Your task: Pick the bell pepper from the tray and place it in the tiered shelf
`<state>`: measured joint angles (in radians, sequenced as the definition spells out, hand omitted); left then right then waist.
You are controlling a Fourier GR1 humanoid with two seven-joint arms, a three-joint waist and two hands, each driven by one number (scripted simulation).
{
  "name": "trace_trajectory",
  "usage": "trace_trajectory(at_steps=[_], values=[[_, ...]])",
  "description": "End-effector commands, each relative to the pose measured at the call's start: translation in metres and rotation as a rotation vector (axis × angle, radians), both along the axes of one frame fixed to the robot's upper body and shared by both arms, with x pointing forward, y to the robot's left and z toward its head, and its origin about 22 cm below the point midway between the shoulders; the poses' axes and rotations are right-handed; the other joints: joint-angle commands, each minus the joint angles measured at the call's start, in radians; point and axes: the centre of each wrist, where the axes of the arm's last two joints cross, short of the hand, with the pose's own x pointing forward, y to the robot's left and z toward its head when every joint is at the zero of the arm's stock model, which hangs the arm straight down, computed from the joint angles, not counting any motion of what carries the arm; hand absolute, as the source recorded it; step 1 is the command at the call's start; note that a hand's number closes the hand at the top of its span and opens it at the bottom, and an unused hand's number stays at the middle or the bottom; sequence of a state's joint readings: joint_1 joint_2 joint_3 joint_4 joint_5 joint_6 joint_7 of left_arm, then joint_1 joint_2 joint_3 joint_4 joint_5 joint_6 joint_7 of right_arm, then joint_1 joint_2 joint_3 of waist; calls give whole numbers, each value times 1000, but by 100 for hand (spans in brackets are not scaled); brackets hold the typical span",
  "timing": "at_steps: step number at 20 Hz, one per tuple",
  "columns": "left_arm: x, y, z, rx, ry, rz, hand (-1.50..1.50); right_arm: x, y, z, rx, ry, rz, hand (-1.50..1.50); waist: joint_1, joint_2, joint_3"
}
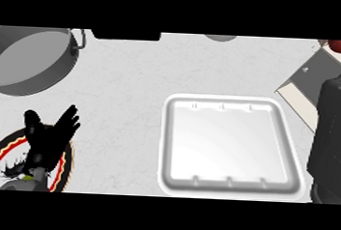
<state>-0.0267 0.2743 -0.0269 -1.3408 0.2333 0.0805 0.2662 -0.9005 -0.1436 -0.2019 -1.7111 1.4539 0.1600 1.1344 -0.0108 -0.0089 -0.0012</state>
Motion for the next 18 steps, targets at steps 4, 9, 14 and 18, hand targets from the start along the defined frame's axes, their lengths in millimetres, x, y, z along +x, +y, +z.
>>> trace_trajectory(at_steps=[4, 9, 14, 18], values=[[-3, 5, -11, -18, 0, 17, 0, -17, -52, 50, 86, 49, -167, 150, 0, 4, 0], [4, -5, -2, -10, 5, -14, 0, -17, -93, 73, 80, 68, -173, 150, 6, 6, 1], [-3, 7, 1, -1, -13, 3, 0, -22, -120, 80, 97, 139, -137, 150, 10, 5, 1], [-1, 25, 23, 10, -27, -13, 0, -6, -156, 42, 75, 213, -108, 150, 16, 8, 2]])
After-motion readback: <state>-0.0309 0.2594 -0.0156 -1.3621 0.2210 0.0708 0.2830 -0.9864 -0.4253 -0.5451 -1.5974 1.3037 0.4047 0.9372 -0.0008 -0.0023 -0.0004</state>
